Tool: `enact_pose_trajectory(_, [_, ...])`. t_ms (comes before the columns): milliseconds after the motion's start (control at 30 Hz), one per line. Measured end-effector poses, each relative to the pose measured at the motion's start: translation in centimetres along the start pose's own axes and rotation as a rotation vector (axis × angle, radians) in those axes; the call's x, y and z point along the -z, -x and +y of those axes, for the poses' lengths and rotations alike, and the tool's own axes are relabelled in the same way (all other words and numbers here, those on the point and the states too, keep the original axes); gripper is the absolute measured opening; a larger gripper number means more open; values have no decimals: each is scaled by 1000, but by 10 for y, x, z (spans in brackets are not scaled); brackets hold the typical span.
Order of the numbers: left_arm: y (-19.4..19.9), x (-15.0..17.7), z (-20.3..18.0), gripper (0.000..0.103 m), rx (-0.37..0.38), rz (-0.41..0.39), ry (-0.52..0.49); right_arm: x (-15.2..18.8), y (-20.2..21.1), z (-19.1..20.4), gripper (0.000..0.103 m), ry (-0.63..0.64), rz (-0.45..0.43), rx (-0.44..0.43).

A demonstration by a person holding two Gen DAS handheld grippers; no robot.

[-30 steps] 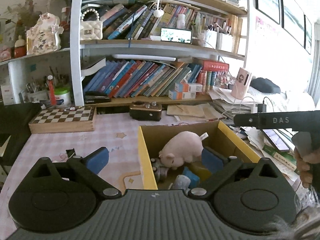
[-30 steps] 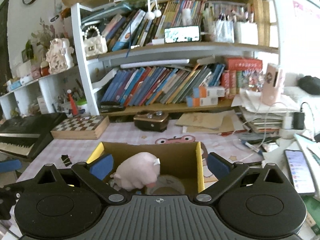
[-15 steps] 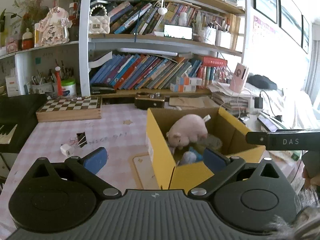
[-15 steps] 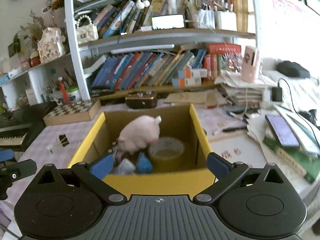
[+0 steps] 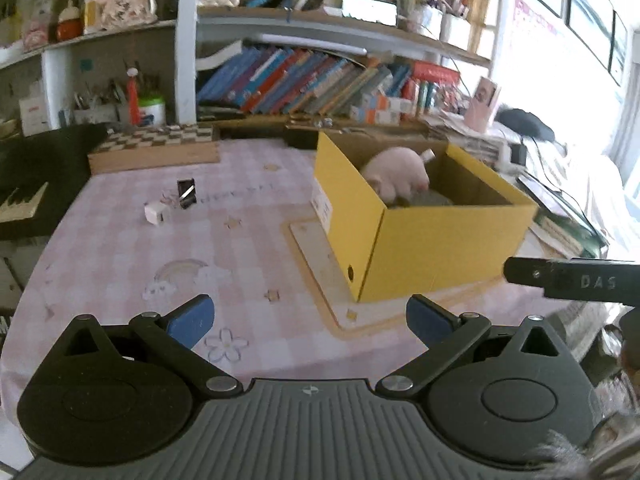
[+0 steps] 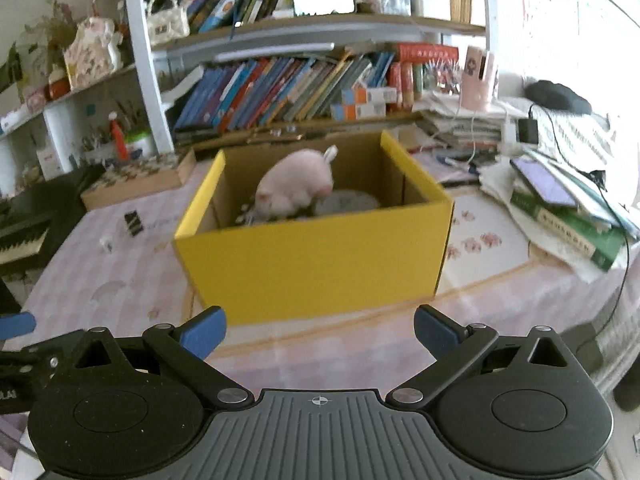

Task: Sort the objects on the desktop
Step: 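Withdraw both grippers from the box and move toward the white charger and binder clip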

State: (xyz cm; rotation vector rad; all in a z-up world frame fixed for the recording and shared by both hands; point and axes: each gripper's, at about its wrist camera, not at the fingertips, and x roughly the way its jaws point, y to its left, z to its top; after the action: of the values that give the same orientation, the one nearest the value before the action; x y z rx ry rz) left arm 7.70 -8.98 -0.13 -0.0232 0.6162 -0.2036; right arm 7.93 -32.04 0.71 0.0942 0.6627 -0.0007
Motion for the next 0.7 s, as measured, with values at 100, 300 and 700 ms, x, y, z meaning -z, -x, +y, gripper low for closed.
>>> enact_pose_trajectory(100, [6,4,5,103,11,-2,-12,11,4,14,101,8,23,-12])
enact_pose_trajectory(300, [12,14,19,103,18,36,-8,30,9,39,101,29,82,-44])
enact_pose_trajectory(700, [25,39,46,103,0,113,19,49,13,74,101,60,134,-75])
